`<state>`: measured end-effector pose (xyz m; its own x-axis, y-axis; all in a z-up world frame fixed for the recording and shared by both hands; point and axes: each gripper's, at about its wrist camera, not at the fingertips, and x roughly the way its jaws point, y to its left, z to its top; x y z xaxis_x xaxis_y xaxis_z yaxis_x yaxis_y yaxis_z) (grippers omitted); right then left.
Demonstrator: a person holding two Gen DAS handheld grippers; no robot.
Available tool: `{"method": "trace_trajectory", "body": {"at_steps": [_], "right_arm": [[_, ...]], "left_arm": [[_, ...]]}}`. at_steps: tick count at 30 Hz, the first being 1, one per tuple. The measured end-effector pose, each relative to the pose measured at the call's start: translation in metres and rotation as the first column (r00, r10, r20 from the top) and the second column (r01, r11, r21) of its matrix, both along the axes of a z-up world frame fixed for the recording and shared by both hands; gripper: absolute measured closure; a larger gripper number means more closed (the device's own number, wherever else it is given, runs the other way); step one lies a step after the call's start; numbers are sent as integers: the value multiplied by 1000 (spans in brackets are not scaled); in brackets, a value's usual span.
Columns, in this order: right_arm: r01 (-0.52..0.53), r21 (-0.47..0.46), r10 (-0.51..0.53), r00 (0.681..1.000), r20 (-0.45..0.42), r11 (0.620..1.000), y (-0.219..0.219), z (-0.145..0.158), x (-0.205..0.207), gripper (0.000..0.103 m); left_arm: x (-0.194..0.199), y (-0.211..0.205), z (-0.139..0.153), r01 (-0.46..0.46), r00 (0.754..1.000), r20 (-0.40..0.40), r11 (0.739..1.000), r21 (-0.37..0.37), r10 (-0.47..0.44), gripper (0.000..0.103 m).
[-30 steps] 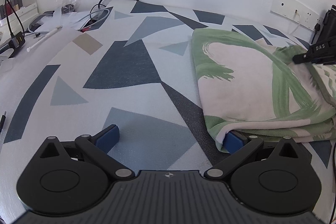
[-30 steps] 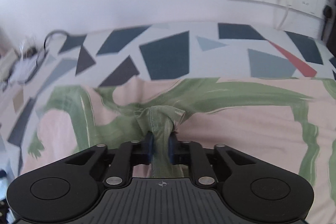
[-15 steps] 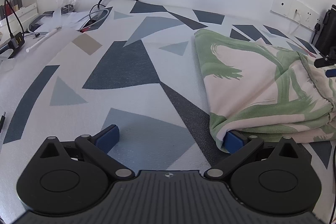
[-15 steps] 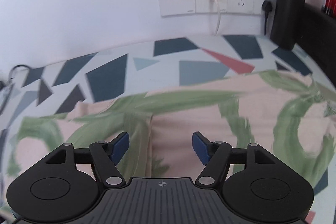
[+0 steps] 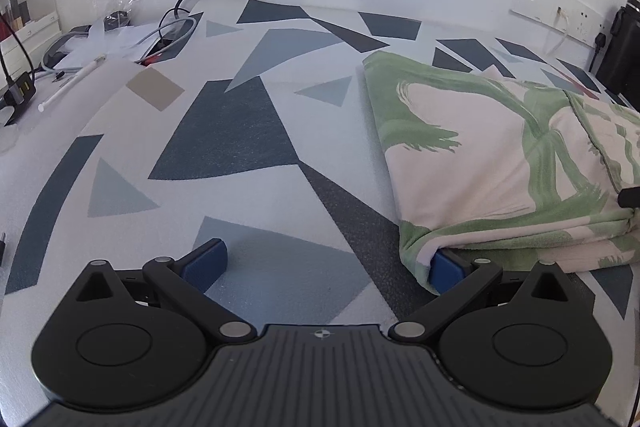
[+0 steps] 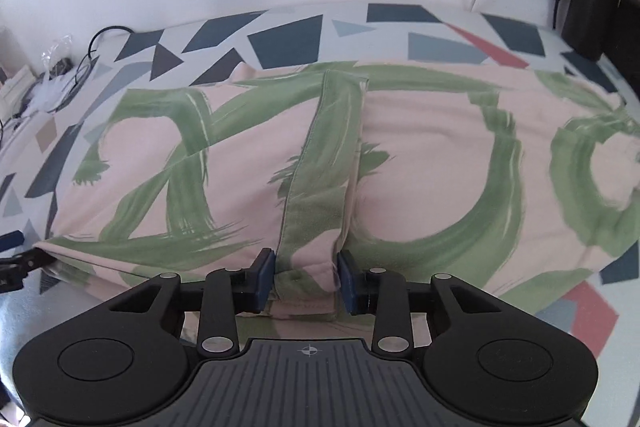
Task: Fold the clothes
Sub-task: 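Open the right gripper and move it back from the shirt, then grasp the pink-and-green pants at the elastic waistband with the right gripper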
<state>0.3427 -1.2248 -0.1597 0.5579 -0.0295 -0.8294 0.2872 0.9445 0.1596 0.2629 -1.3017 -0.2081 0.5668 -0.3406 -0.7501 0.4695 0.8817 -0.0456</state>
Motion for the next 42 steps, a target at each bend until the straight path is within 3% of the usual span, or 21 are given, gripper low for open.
{"method": "trace_trajectory", "body": {"at_steps": [5, 9, 12, 16, 18, 21, 27, 32, 36, 42], "right_arm": [[93, 31, -93, 996, 4, 995, -10, -2, -9, 53], [172, 73, -174, 984, 32, 982, -22, 1, -25, 38], [242, 176, -257, 964, 67, 954, -46, 8, -44, 35], [389, 180, -403, 914, 48, 904, -91, 17, -73, 19], [465, 205, -483, 875, 43, 861, -115, 15, -96, 19], [566, 216, -585, 811, 29, 796, -148, 8, -127, 19], [668, 228, -692, 722, 32, 708, -208, 1, -160, 19], [675, 186, -697, 710, 99, 714, -252, 8, -164, 15], [677, 145, -692, 706, 147, 722, -277, 0, -162, 9], [606, 141, -622, 765, 169, 783, -301, -27, -135, 9]], "left_arm": [[-2, 11, 9, 82, 993, -78, 996, -36, -85, 0], [-11, 21, 25, 134, 988, -65, 986, -96, -140, 0], [-11, 27, 38, 122, 990, -57, 982, -143, -131, 0], [-1, 42, 47, -16, 995, -104, 973, -231, -8, 0], [2, 52, 45, -130, 986, -131, 958, -256, 99, 0], [6, 52, 41, -222, 971, -140, 944, -244, 192, 0], [5, -6, 36, -202, 976, -111, 969, -143, 188, 0], [1, -52, 30, -210, 973, -120, 972, -104, 197, 0], [-5, -76, 27, -249, 962, -126, 968, -29, 244, 0], [-9, -93, 29, -332, 927, -174, 943, 25, 331, 0]]}}
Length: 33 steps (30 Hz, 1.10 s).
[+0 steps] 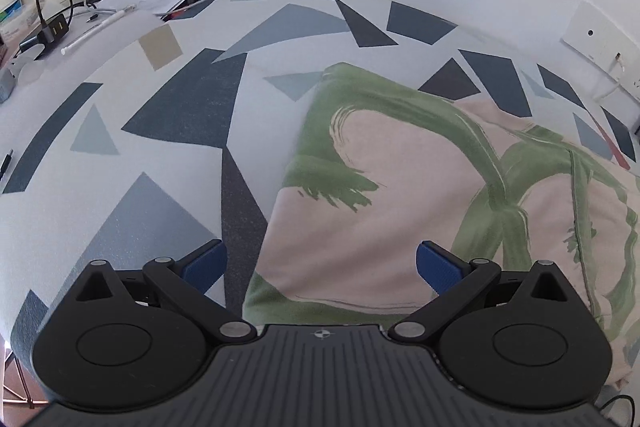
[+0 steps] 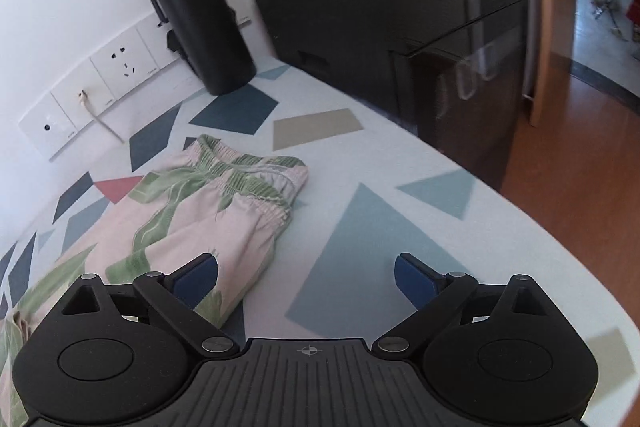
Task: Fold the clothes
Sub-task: 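Grasp the pink-and-green pants at the elastic waistband with the right gripper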
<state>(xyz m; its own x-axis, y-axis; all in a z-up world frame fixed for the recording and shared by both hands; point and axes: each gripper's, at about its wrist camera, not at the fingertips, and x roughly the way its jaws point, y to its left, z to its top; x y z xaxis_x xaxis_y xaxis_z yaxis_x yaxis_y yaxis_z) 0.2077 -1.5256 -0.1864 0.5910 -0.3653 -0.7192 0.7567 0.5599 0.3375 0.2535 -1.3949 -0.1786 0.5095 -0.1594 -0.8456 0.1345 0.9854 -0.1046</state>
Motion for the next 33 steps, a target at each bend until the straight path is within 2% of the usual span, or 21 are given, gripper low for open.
{"method": "trace_trajectory", "body": {"at_steps": [1, 3, 6, 7, 8, 10, 11, 13, 16, 18, 21, 22, 24, 28, 31, 33], "right_arm": [[-8, -2, 8, 1000, 23, 1000, -2, -3, 4, 1], [-35, -12, 36, 997, 70, 999, -5, -7, 13, 1], [-133, -68, 137, 989, 58, 989, -4, -10, 37, 1], [-166, -94, 170, 984, 45, 982, -3, -11, 44, 6], [-189, -132, 194, 981, 23, 973, -1, -12, 51, 19], [-189, -192, 191, 982, -11, 963, 0, -13, 60, 38], [-182, -209, 183, 983, -17, 961, -2, -13, 63, 54], [-138, -178, 146, 989, 32, 974, -14, -15, 58, 71], [-103, -90, 114, 986, 125, 991, -35, -22, 45, 76], [-83, -46, 89, 985, 148, 995, -41, -20, 38, 75], [-86, 75, 68, 975, 210, 994, -52, -21, 23, 66], [-86, 109, 58, 971, 233, 990, -54, -22, 17, 60], [-73, 137, 38, 969, 246, 988, -57, -22, 7, 56], [-93, 99, 67, 967, 244, 991, -50, -23, 1, 53], [-125, 44, 113, 969, 220, 991, -41, -20, 11, 38], [-145, 8, 141, 971, 193, 989, -35, -18, 21, 33]], "left_arm": [[0, -4, -1, 0, 1000, -5, 1000, 13, 0, 0], [-2, -12, -6, -5, 1000, -21, 999, 45, 6, 0], [-6, -24, -13, -12, 999, -41, 996, 91, 16, 0], [-8, -29, -15, -10, 999, -41, 995, 104, 15, 0], [-10, -33, -15, -6, 999, -35, 993, 117, 11, 0], [-14, -41, -15, 0, 1000, -16, 990, 139, 2, 0], [-15, -43, -15, -4, 1000, -9, 990, 141, 5, 0], [-17, -43, -16, -30, 1000, -6, 992, 123, 31, 0], [-22, -49, -17, -44, 999, 1, 993, 113, 45, 0], [-27, -54, -17, -43, 999, 16, 992, 122, 42, 0], [-35, -59, -18, -49, 998, 34, 991, 125, 45, 0], [-37, -59, -18, -52, 998, 36, 991, 120, 48, 0], [-40, -57, -19, -54, 998, 35, 993, 108, 50, 0], [-40, -55, -20, -49, 998, 38, 993, 104, 45, 0], [-39, -55, -20, -52, 998, 35, 993, 105, 48, 0], [-40, -55, -20, -49, 998, 39, 993, 104, 45, 0]]}}
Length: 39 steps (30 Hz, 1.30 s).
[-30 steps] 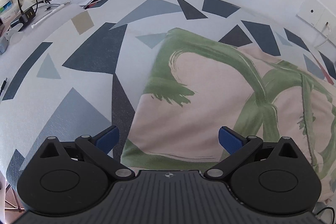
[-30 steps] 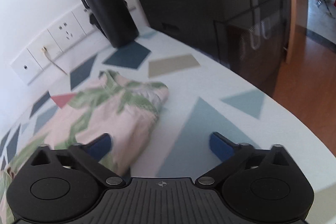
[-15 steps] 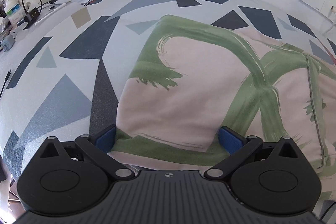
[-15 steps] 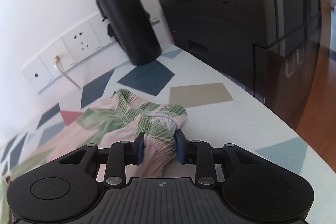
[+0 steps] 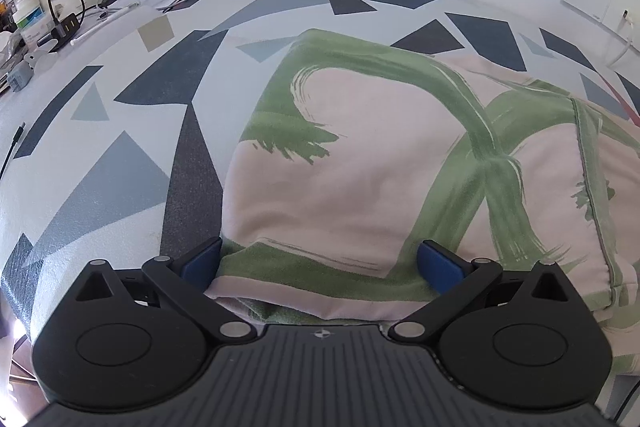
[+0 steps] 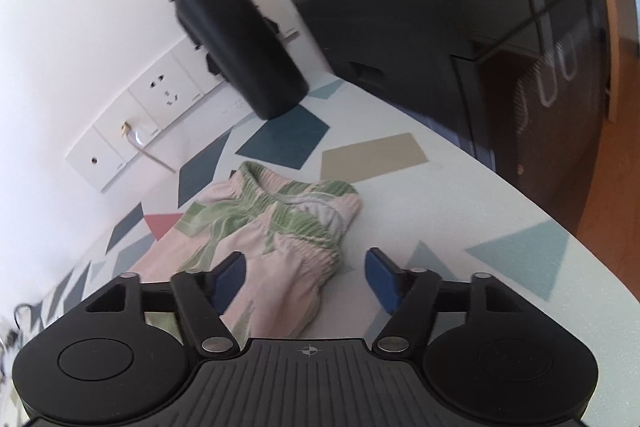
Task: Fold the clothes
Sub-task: 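Grasp the pink-and-green pants at the elastic waistband with the right gripper, then lift the pants off the bed with the right gripper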
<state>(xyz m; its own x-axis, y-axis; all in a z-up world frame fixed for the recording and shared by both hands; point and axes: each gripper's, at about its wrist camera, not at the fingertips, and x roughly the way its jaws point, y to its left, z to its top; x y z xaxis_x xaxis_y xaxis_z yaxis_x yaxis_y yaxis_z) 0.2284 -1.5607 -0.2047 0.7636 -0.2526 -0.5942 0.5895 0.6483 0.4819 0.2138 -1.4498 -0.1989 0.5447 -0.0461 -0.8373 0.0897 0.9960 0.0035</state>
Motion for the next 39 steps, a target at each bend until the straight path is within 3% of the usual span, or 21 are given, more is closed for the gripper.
{"method": "trace_trajectory", "body": {"at_steps": [8, 13, 17, 21, 27, 29, 31, 34, 39], "right_arm": [[-47, -213, 23, 993, -115, 976, 28, 1, 33, 38], [-86, -273, 45, 987, -151, 958, 32, 1, 38, 65], [-68, -191, 51, 995, -89, 979, 21, 1, 28, 77], [-46, -13, 46, 997, 60, 999, 7, -6, 11, 62], [-127, 73, 119, 988, 100, 989, -1, -8, 19, 58], [-183, 78, 175, 979, 103, 980, -4, -9, 30, 62], [-182, 87, 174, 980, 93, 979, -10, -10, 40, 78], [-133, 140, 120, 988, 99, 981, -19, -10, 45, 81], [-53, 115, 28, 978, 208, 992, -34, 8, 21, 83]], "left_arm": [[-1, 2, -1, 25, 1000, 3, 1000, -2, -25, 0], [-7, 2, -2, 21, 999, 36, 1000, -4, -21, 0], [-8, 2, -3, 16, 999, 50, 1000, -5, -16, 0], [-8, 2, -3, 14, 999, 50, 1000, -5, -14, 0], [-7, 1, -3, 7, 999, 43, 1000, -4, -7, 0], [-6, 1, -3, 7, 999, 38, 1000, -3, -7, 0], [-5, 1, -2, 7, 999, 33, 1000, -2, -7, 0], [-4, 1, -2, 4, 1000, 23, 1000, -2, -4, 0], [-3, -9, 1, 27, 999, -19, 1000, -1, -27, 0]]}}
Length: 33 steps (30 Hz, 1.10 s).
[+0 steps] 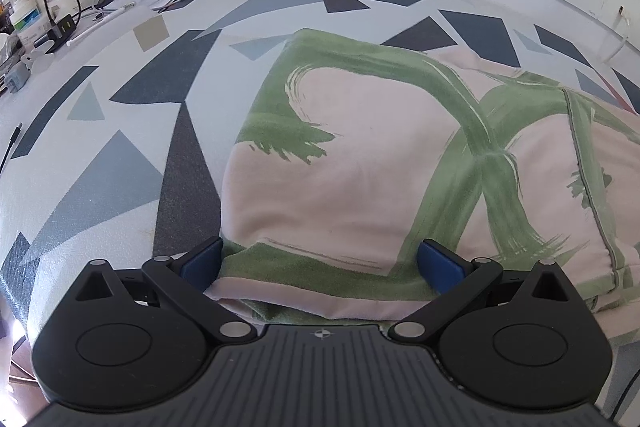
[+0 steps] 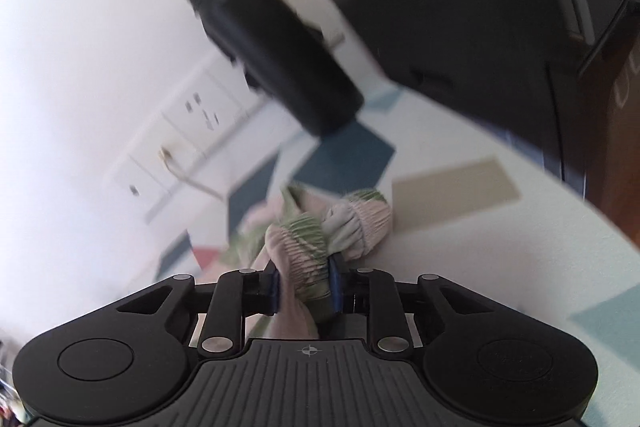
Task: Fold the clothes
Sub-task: 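Lift the pants off the bed with the right gripper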
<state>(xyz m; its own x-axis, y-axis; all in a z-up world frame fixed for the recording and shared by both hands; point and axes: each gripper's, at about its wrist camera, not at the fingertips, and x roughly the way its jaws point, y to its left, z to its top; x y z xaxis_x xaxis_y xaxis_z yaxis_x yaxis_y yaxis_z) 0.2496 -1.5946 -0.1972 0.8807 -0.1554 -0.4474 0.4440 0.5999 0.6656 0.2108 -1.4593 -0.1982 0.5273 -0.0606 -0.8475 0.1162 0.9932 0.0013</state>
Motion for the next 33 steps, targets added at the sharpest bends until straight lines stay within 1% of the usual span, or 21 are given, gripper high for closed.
{"method": "trace_trajectory", "body": {"at_steps": [1, 3, 6, 11, 14, 16, 18, 20, 23, 26, 29, 33], "right_arm": [[7, -3, -7, 1000, 4, 1000, -3, 3, -4, 83], [21, -21, -21, 999, -29, 1000, -10, 4, -10, 83], [43, -24, -45, 996, -83, 999, -17, -3, -19, 83], [81, -6, -81, 990, -116, 997, -21, -13, -30, 83], [93, 20, -90, 991, -102, 995, -19, -9, -31, 83], [102, 60, -98, 993, -60, 993, -18, -3, -32, 83], [97, 65, -95, 995, -25, 993, -15, 6, -31, 83], [81, 28, -80, 996, -31, 996, -10, 16, -25, 83], [67, -5, -67, 996, -53, 998, -2, 26, -15, 83], [53, -13, -53, 998, -37, 999, 9, 38, -10, 83], [23, -39, -24, 999, -40, 999, 28, 48, -1, 83], [-2, -72, -3, 998, -70, 997, 58, 56, 12, 83]], "left_arm": [[0, -4, 0, 13, 1000, -9, 1000, 2, -13, 0], [0, -13, 1, 28, 999, -18, 1000, 6, -27, 0], [-1, -24, 0, 45, 999, -18, 999, 7, -45, 0], [1, -29, -1, 70, 998, 0, 998, 1, -70, 0], [3, -29, -2, 87, 996, 6, 996, 0, -87, 0], [6, -28, -1, 101, 995, -2, 995, -2, -101, 0], [9, -25, 3, 114, 993, -1, 993, -17, -114, 1], [10, -16, 13, 119, 992, 36, 992, -48, -118, 6], [11, 0, 33, 122, 988, 107, 991, -60, -115, 6], [16, 24, 48, 115, 982, 156, 992, -58, -105, 5], [20, 58, 55, 75, 983, 175, 991, -110, -55, 5], [21, 102, 49, -10, 986, 164, 987, -161, 37, 5]]}}
